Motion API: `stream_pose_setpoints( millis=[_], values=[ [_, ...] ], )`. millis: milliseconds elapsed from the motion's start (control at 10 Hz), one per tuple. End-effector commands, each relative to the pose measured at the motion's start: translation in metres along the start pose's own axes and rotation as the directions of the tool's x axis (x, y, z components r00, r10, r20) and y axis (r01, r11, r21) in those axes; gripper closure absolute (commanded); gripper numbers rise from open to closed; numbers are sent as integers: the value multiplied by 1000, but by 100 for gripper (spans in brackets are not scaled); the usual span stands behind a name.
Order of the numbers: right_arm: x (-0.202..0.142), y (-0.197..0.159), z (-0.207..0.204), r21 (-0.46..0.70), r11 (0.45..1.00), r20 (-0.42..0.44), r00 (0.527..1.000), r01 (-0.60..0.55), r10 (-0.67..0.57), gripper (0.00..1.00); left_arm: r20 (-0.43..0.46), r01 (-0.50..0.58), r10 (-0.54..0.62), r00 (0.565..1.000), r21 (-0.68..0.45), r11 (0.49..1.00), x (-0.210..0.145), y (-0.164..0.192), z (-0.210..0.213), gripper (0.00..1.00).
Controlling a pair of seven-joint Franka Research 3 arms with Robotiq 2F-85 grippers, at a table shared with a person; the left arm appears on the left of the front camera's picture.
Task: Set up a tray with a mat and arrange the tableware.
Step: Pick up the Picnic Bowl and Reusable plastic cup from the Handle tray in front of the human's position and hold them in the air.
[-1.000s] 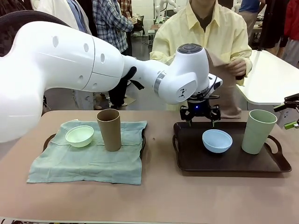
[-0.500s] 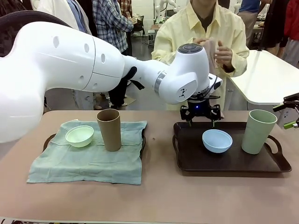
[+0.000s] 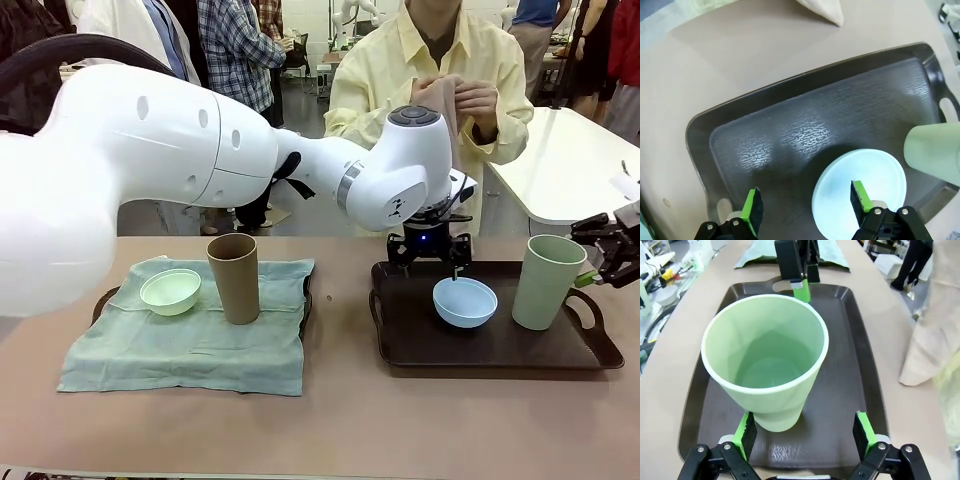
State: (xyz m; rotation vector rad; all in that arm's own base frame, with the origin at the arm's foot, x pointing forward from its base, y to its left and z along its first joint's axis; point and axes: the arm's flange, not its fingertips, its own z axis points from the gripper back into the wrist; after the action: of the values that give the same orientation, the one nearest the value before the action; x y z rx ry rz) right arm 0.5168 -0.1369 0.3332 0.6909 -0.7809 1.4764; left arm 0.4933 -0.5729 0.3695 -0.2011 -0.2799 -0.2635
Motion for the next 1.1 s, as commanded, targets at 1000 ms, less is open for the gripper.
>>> stream_pose_setpoints(
  millis=[1000],
  values=[
    [15,25,-37,170,985,-19,999,38,-35,0,-10,-52,53,999,80,995,11,-7,-32,8]
  ],
)
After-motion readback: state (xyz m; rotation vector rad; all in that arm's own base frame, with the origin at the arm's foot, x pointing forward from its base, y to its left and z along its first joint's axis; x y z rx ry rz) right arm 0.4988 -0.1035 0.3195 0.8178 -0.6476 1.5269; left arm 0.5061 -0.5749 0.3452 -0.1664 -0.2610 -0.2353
